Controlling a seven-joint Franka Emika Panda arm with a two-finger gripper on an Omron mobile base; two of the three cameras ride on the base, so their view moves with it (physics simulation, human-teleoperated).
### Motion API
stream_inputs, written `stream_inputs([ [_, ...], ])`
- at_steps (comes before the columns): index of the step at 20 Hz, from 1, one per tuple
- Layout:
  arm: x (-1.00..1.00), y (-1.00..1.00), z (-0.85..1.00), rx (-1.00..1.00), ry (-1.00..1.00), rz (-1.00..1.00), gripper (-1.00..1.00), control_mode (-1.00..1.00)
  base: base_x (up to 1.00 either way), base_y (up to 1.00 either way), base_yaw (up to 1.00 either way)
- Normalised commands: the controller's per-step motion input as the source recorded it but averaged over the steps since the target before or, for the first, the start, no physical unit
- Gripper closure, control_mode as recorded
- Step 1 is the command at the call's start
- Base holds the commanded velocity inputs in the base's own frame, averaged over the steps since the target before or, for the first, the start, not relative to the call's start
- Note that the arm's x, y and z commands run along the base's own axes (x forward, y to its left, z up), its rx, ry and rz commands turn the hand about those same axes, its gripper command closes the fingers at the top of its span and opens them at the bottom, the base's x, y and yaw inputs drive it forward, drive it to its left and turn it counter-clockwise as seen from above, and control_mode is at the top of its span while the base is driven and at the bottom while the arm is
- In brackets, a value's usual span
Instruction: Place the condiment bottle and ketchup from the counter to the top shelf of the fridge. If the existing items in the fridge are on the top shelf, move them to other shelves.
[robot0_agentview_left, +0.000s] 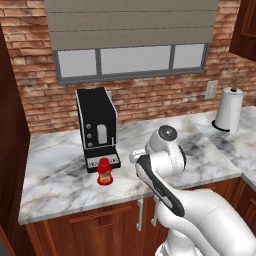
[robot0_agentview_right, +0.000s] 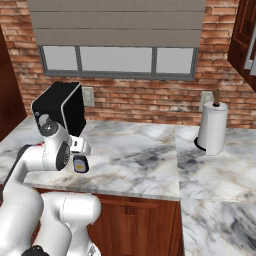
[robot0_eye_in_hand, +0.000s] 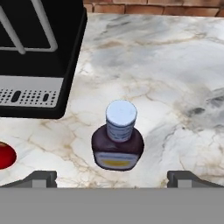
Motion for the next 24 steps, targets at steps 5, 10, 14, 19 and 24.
stream_inputs([
  [5, 0.2, 0.0, -0.11, 0.0, 0.0, -0.01, -1.0, -1.0, 0.0, 0.0, 0.0],
  [10, 0.18, 0.0, -0.11, 0.0, 0.0, -0.01, -1.0, -1.0, 0.0, 0.0, 0.0],
  [14, 0.19, 0.0, -0.12, 0.0, 0.0, -0.01, -1.0, -1.0, 0.0, 0.0, 0.0],
  [19, 0.19, 0.0, -0.11, 0.0, 0.0, -0.01, -1.0, -1.0, 0.0, 0.0, 0.0],
  [24, 0.16, 0.0, -0.09, 0.0, 0.0, -0.01, -1.0, -1.0, 0.0, 0.0, 0.0],
])
